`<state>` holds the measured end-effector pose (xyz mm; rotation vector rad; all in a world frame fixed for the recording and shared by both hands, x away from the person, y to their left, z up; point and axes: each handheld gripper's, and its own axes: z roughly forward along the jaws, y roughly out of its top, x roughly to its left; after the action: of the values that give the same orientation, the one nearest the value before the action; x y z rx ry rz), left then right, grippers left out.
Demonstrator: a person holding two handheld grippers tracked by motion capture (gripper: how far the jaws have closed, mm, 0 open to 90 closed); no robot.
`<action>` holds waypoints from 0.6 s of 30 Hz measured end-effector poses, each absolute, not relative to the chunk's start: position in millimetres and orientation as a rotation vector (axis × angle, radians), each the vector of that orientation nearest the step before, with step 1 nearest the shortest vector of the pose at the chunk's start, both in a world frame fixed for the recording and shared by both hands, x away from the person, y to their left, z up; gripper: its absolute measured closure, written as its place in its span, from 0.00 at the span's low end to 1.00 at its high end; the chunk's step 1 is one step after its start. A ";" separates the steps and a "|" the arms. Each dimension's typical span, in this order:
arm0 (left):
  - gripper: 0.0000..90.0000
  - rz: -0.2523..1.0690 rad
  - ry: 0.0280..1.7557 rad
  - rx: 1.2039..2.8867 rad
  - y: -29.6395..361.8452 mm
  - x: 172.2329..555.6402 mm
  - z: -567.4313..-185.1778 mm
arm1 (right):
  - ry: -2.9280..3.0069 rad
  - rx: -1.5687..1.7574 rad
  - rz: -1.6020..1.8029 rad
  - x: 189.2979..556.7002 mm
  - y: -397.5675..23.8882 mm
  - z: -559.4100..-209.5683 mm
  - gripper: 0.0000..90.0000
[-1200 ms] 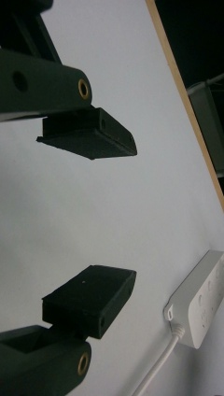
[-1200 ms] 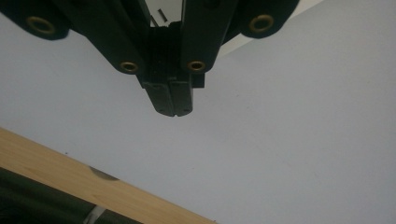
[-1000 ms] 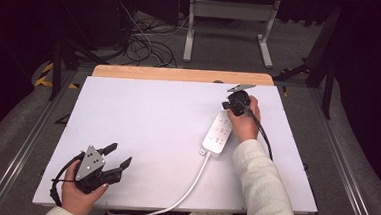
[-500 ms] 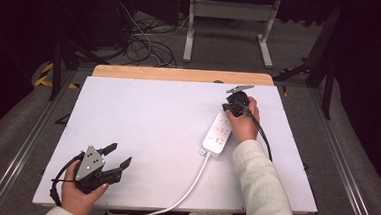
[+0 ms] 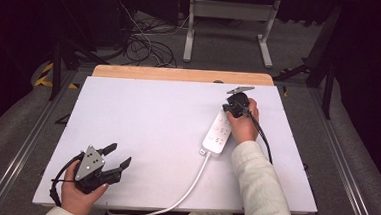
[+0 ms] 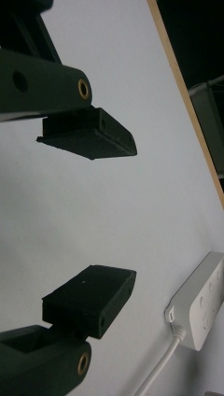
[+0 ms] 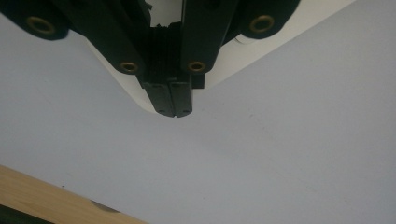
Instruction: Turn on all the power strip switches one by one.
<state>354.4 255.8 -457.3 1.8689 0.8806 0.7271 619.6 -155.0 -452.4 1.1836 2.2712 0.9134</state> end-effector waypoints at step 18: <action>0.39 0.728 0.880 1.880 256.5 355.5 -458.2 | 2.271 1.228 0.853 619.7 -146.9 -451.2 1.00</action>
<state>355.5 256.5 -458.2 1.8796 0.8799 0.7282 619.7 -146.9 -451.2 1.2275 2.2709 0.8530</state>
